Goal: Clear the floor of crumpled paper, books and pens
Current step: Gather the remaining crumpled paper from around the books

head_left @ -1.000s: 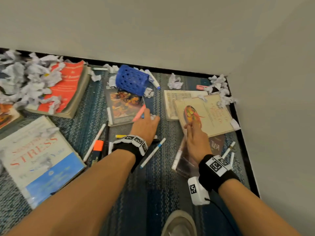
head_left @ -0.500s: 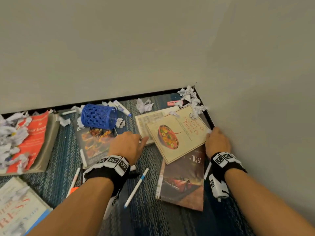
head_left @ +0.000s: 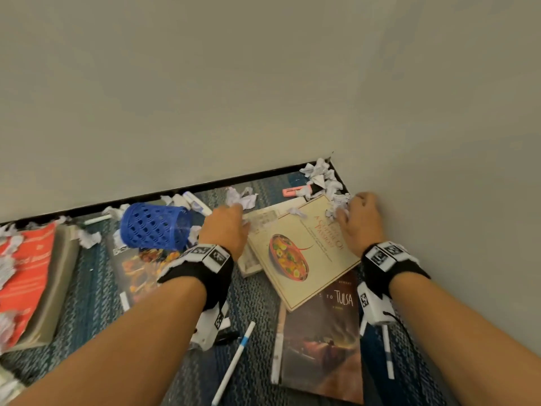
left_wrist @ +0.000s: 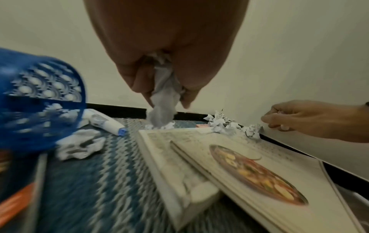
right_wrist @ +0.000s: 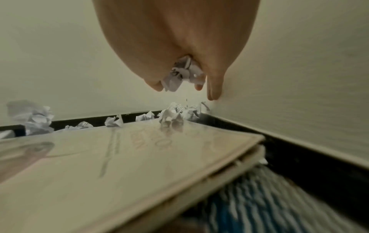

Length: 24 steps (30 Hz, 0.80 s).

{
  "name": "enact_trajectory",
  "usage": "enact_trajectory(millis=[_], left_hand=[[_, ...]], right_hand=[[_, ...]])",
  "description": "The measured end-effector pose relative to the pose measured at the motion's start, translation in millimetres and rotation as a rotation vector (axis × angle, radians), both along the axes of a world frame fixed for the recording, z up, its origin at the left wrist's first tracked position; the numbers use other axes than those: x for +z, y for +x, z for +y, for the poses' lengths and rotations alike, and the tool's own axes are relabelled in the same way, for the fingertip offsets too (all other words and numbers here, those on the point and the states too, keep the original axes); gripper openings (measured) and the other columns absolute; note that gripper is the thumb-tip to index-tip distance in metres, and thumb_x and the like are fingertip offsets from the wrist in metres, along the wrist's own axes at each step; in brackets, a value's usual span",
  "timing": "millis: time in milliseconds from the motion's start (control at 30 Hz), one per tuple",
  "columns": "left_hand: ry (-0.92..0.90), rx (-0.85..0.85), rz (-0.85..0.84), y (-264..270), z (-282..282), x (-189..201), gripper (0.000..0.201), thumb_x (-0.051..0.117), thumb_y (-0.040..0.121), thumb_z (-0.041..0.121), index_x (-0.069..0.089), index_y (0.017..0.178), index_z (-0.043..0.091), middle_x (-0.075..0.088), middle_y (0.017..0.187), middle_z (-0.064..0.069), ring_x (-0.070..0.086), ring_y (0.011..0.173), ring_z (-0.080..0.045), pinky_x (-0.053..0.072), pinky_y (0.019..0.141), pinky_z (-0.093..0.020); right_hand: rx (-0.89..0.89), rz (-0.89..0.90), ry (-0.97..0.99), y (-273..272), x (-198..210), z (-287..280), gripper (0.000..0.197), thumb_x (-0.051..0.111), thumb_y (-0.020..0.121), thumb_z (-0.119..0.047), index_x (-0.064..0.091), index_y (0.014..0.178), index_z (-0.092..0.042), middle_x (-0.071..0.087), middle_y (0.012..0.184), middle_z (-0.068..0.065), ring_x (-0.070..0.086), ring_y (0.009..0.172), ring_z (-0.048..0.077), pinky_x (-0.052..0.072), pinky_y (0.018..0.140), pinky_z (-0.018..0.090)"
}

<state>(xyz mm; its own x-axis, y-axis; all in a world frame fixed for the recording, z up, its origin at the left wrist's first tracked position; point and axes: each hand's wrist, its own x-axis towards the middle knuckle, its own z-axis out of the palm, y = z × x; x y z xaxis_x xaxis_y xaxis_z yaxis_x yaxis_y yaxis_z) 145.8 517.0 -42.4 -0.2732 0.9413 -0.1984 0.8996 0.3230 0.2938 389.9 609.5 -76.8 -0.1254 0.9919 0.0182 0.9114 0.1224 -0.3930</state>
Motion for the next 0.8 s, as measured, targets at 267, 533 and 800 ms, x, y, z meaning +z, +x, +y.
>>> enact_trajectory(millis=[267,533,800], left_hand=[[-0.180,0.189,0.016,-2.6,77.2,-28.7,0.065,0.047,0.092,0.008,0.014,0.148,0.011,0.020,0.144,-0.036,0.054,0.114,-0.045,0.046,0.092,-0.044],[-0.106,0.088,0.139,-21.6,80.1,-65.8,0.043,0.046,0.097,0.018,0.033,0.137,0.011,0.038,0.129,-0.014,0.060,0.100,-0.034,0.047,0.073,-0.040],[0.231,-0.217,0.023,21.5,95.0,-45.2,0.043,0.040,0.094,0.056,0.047,0.067,0.024,0.047,0.070,0.010,0.054,0.066,-0.015,0.036,0.055,-0.026]], right_hand=[[0.061,-0.144,-0.151,-24.5,-21.9,48.5,0.063,0.055,0.092,-0.042,0.038,0.136,-0.001,0.029,0.145,0.017,0.032,0.132,0.030,0.032,0.109,0.038],[0.114,-0.072,-0.089,-20.5,-35.2,71.1,0.018,0.041,0.100,-0.024,0.048,0.111,-0.012,0.055,0.113,0.009,0.053,0.097,0.023,0.044,0.084,0.032],[0.034,-0.088,0.156,-46.0,-9.6,100.4,0.036,0.042,0.099,-0.036,0.041,0.130,-0.018,0.057,0.094,0.008,0.058,0.078,0.028,0.044,0.061,0.034]])
